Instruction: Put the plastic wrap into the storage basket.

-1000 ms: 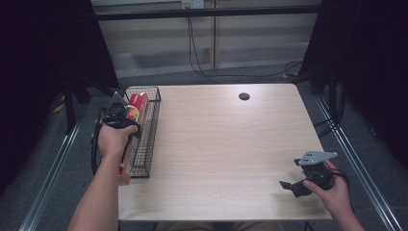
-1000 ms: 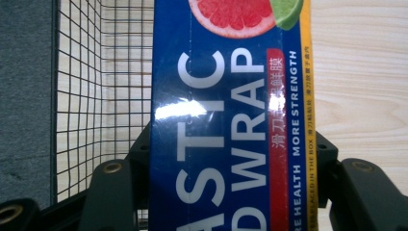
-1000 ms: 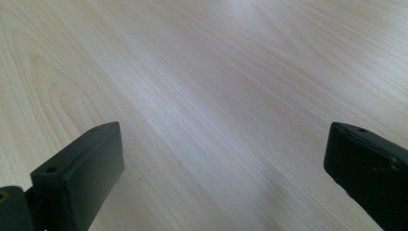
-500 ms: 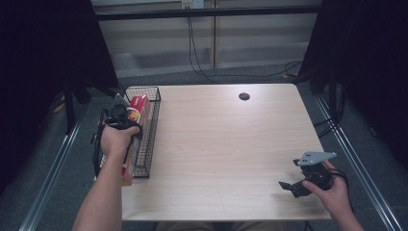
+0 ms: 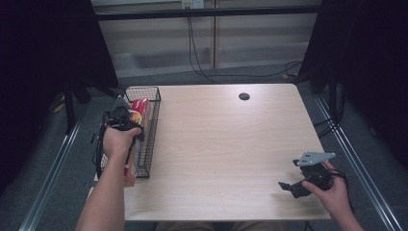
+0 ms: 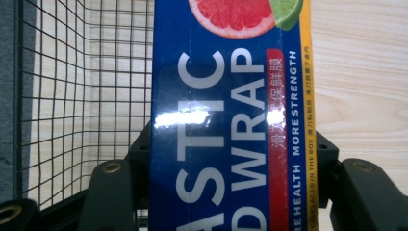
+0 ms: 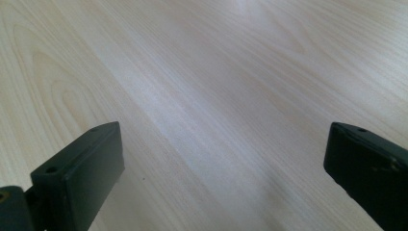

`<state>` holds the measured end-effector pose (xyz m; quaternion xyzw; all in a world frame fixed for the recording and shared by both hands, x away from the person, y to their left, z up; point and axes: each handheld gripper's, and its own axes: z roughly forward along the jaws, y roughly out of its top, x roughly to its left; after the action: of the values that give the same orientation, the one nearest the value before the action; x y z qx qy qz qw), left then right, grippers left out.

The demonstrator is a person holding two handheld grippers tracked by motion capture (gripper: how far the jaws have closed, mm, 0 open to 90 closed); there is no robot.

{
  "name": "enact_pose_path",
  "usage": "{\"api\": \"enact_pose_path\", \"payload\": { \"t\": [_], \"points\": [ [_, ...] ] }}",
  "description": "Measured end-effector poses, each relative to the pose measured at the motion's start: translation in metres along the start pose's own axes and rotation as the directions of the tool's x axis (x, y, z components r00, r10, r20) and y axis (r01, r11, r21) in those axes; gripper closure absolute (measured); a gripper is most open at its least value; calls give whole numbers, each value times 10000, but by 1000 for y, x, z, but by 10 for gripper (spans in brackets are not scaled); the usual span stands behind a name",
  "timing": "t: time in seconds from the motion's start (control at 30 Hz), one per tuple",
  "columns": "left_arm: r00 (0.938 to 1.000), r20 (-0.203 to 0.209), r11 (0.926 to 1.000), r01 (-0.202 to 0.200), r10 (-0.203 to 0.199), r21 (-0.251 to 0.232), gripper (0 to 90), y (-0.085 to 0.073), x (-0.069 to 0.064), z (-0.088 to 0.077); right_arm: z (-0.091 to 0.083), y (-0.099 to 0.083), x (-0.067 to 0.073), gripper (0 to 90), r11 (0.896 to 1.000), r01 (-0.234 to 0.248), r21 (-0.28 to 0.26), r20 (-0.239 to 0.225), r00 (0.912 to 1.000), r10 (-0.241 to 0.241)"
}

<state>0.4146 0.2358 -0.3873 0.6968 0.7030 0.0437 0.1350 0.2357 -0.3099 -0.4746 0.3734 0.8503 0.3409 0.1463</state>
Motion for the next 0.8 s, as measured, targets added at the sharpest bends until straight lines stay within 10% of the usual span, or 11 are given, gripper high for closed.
{"api": "enact_pose_path", "payload": {
  "t": [0.8],
  "points": [
    [10000,-43,9997,75,-74,253,407,-1,1,10,1,0,0,0,10000,48,25,7,10000,-48]
  ]
}}
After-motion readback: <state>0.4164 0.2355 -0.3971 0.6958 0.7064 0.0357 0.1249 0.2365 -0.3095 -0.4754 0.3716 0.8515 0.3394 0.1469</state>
